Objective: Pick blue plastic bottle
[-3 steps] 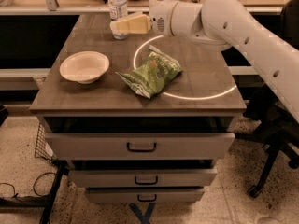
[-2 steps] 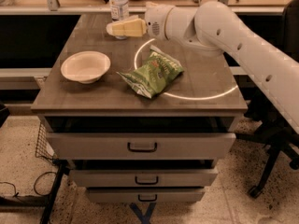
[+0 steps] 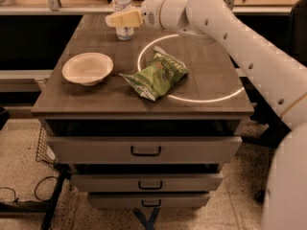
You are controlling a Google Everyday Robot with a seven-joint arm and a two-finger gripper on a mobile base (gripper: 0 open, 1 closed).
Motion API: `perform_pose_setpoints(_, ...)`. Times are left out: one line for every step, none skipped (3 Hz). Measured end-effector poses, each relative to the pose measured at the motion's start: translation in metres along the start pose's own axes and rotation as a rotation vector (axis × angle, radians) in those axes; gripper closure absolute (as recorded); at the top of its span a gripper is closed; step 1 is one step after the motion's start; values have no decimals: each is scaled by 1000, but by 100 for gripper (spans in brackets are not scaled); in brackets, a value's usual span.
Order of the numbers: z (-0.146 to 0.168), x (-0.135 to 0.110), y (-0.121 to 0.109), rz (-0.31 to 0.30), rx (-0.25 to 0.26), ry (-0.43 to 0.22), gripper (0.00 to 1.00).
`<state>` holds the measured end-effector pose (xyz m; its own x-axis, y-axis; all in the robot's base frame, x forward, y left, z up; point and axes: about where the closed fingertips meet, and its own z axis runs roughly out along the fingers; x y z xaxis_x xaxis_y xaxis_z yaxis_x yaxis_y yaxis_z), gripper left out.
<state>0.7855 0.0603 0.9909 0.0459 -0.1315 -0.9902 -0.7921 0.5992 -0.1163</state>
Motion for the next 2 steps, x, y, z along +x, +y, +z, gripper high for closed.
perform_pose_setpoints(15, 1, -25, -5, 18, 44, 0)
perform_pose_setpoints(30, 6, -43, 5, 20, 61, 0)
